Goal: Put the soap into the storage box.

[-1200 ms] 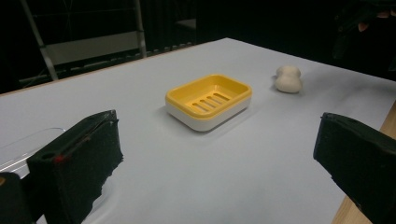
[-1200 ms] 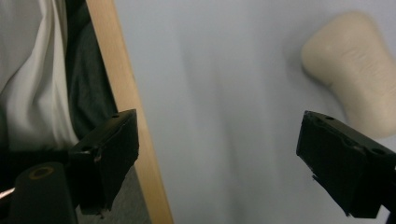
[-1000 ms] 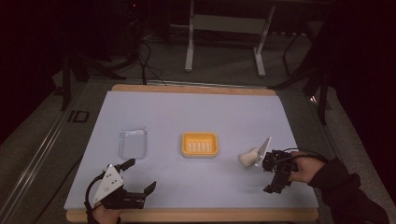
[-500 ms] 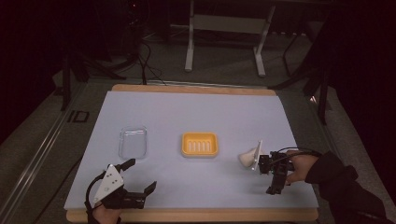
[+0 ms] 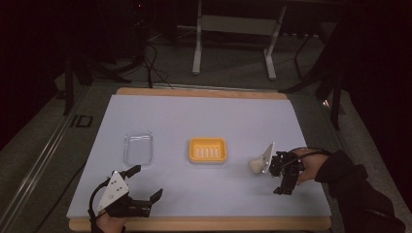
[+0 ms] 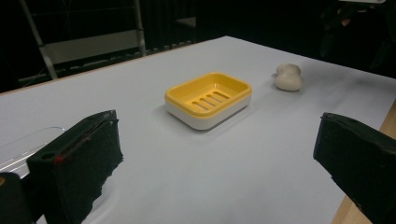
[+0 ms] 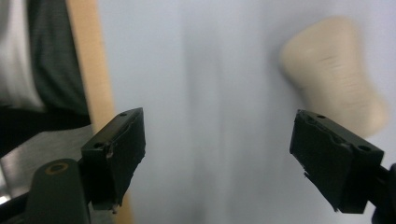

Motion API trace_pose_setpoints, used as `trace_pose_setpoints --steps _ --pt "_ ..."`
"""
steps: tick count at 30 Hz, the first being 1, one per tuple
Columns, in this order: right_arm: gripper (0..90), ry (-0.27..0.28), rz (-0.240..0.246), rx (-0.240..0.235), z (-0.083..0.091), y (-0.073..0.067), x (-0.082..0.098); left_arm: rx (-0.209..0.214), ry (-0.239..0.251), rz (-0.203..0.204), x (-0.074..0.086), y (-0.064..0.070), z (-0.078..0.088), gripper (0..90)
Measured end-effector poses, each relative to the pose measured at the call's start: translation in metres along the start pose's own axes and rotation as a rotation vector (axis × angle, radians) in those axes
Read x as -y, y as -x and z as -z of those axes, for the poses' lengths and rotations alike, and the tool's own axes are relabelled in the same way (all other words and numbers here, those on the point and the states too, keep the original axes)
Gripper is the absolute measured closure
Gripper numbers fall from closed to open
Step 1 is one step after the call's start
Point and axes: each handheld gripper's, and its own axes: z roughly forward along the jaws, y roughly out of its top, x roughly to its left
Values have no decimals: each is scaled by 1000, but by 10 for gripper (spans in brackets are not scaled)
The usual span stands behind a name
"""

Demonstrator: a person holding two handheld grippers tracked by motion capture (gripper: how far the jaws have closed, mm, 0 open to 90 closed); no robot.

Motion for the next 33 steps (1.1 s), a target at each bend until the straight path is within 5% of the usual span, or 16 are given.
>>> trace_pose_setpoints --steps 17,33 --pt "228 65 99 118 -4 31 -9 -17 -7 11 3 0 5 11" --pt "270 -6 172 118 -30 58 -19 -21 -9 28 5 0 10 12"
